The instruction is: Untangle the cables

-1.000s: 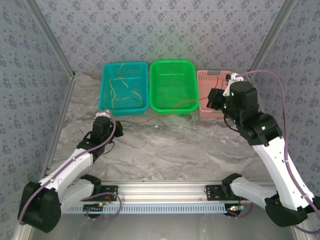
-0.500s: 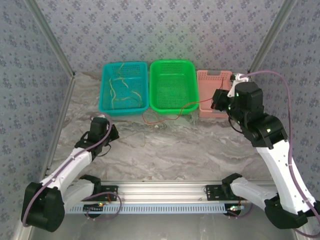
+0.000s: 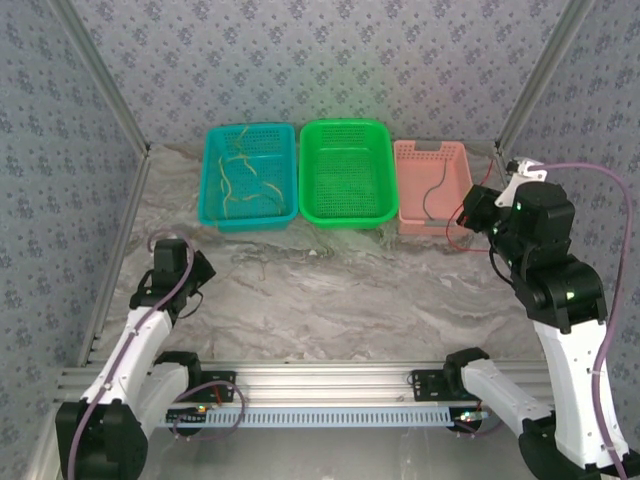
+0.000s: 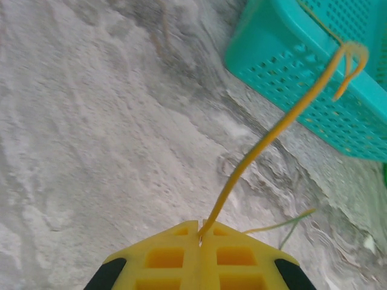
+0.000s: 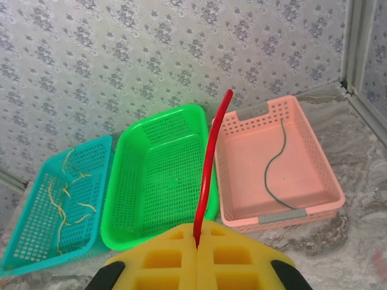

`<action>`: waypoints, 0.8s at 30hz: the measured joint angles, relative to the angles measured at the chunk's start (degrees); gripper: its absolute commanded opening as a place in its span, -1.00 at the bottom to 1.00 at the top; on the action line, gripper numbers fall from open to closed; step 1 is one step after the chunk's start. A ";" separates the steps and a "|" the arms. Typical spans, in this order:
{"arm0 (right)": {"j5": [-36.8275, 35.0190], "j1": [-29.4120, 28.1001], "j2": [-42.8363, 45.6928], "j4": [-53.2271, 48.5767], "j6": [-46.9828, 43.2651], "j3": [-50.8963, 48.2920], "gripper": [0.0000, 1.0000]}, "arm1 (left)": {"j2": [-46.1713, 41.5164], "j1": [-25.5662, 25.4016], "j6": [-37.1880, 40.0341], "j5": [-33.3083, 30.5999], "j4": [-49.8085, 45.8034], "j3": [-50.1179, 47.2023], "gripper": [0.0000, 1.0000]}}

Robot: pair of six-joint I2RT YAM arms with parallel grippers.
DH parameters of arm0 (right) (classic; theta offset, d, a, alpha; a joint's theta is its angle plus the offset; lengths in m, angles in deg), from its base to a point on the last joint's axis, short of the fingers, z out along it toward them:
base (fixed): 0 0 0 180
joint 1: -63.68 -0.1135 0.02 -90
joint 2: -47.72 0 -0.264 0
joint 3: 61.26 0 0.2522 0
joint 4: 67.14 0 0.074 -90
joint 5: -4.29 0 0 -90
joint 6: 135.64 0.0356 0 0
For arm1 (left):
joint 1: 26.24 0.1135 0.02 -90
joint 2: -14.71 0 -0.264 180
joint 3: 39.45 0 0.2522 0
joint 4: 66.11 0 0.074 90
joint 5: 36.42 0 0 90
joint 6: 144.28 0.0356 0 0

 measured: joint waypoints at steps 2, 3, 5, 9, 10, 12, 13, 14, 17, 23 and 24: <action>1.11 0.00 -1.11 0.04 -0.02 0.83 -1.00 | 0.70 -2.19 0.44 1.51 0.94 0.04 -1.00; 1.66 0.00 -2.10 0.11 -0.02 1.55 -1.00 | 1.05 -3.89 0.68 2.12 0.83 0.28 -1.00; 2.64 0.00 -4.37 0.52 -0.02 3.45 -1.00 | 1.40 -7.13 0.83 2.60 0.31 1.14 -1.00; 6.21 0.00 -10.54 3.54 0.00 8.57 -1.00 | 1.44 -11.87 0.79 2.73 -1.25 3.63 -1.00; 7.15 0.00 -11.98 4.35 0.00 9.60 -1.00 | 1.44 -12.70 0.81 2.75 -1.29 3.98 -1.00; 9.75 0.00 -15.74 6.62 0.04 12.17 -1.00 | 1.51 -14.71 0.81 3.13 -1.77 4.68 -1.00; 10.93 0.00 -17.44 7.72 0.09 13.20 -1.00 | 1.55 -15.65 0.83 3.41 -1.86 4.83 -1.00; 12.26 0.00 -19.32 8.98 0.24 14.23 -1.00 | 1.84 -17.00 0.81 3.63 -1.90 5.01 -1.00; 15.76 -0.09 -24.39 12.33 0.98 16.85 -1.00 | 3.82 -20.72 0.81 3.61 -1.64 5.20 -1.00; 20.41 -1.66 -35.74 17.14 1.25 24.79 -1.00 | 9.31 -25.49 0.81 3.54 0.50 5.07 -1.00; 21.00 -1.90 -37.64 17.59 1.09 26.12 -1.00 | 10.19 -26.23 0.81 3.37 1.05 4.94 -1.00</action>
